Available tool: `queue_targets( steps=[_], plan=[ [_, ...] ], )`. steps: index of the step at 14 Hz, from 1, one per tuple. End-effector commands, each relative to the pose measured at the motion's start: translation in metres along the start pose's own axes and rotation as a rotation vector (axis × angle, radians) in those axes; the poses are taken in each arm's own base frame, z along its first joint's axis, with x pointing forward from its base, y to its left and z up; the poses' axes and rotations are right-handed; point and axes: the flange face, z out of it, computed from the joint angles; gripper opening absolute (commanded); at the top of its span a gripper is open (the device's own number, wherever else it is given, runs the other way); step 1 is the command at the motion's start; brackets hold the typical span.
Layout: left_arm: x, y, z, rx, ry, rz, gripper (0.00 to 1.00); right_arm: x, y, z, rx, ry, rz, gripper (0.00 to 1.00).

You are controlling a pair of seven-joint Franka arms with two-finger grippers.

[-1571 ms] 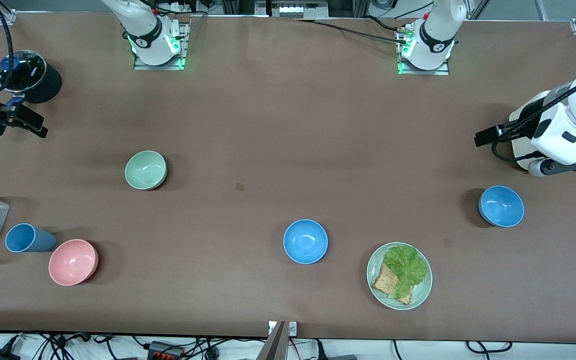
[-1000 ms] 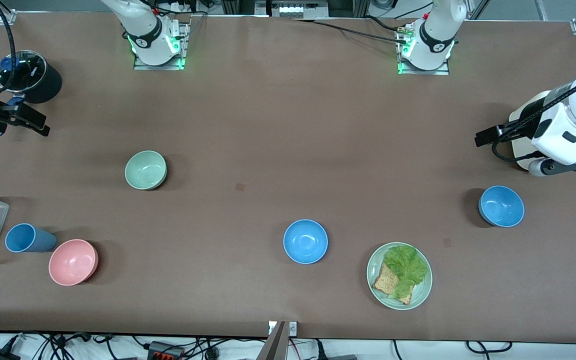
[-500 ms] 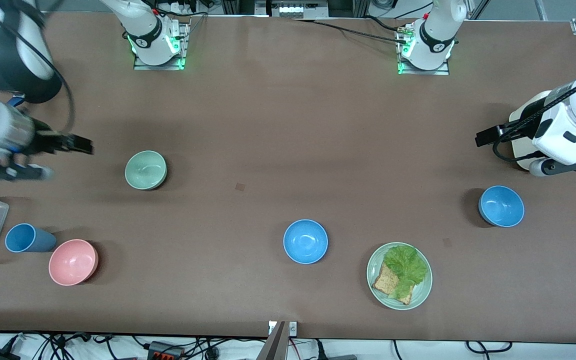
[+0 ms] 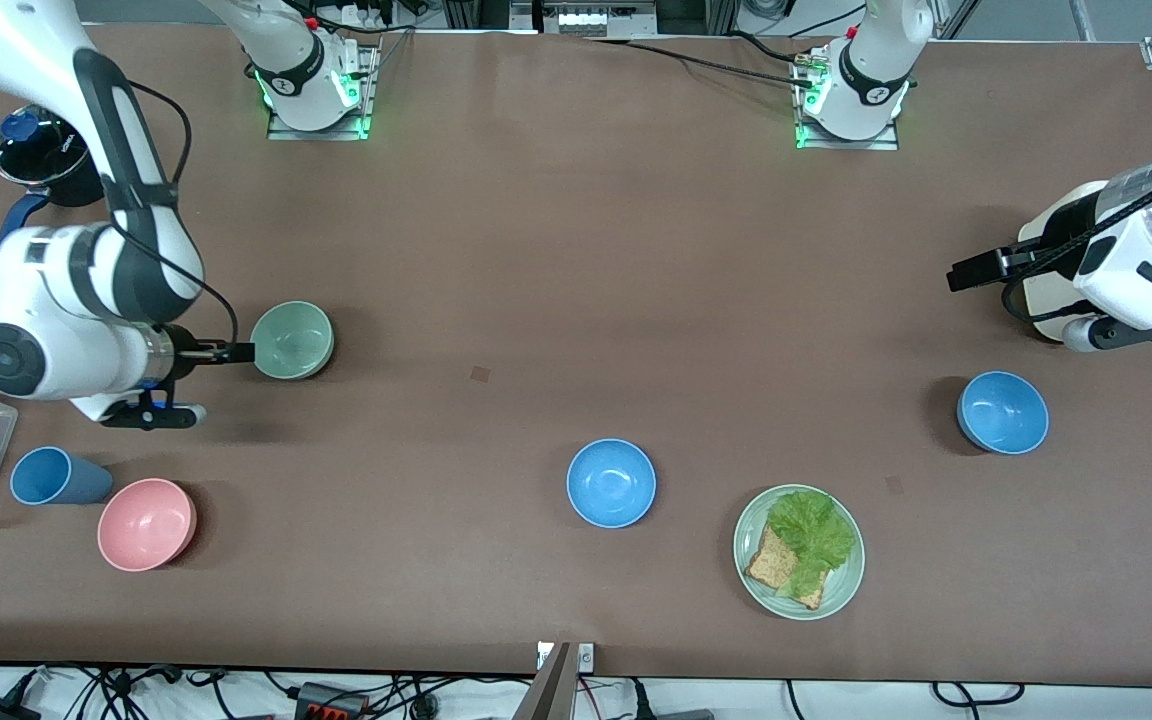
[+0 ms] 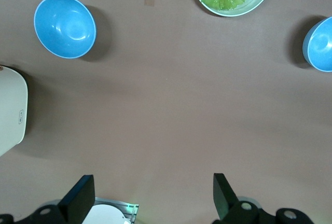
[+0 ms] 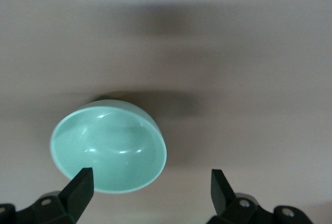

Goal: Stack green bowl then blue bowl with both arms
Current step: 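Grasp the green bowl with the right gripper while the left gripper reaches the blue bowl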

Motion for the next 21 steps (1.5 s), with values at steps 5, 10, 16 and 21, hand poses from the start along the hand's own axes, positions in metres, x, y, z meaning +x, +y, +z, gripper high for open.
queue_targets(
  steps=[5,10,16,21],
  plan=[
    [0.071,-0.039,0.085,0.079,-0.059,-0.05,1.0,-0.009,-0.001,0.066,0.004,-0.003,0.003,1.0],
    [0.11,-0.107,0.186,0.189,-0.03,-0.08,1.0,-0.012,0.002,0.088,0.007,-0.049,0.009,0.67],
    [0.152,-0.115,0.249,0.149,0.045,0.146,1.0,-0.01,0.002,0.09,0.014,-0.057,0.009,0.06],
    [0.159,-0.139,0.294,0.204,0.14,0.3,1.0,-0.009,-0.031,0.063,0.046,-0.059,-0.022,0.0]
  ],
)
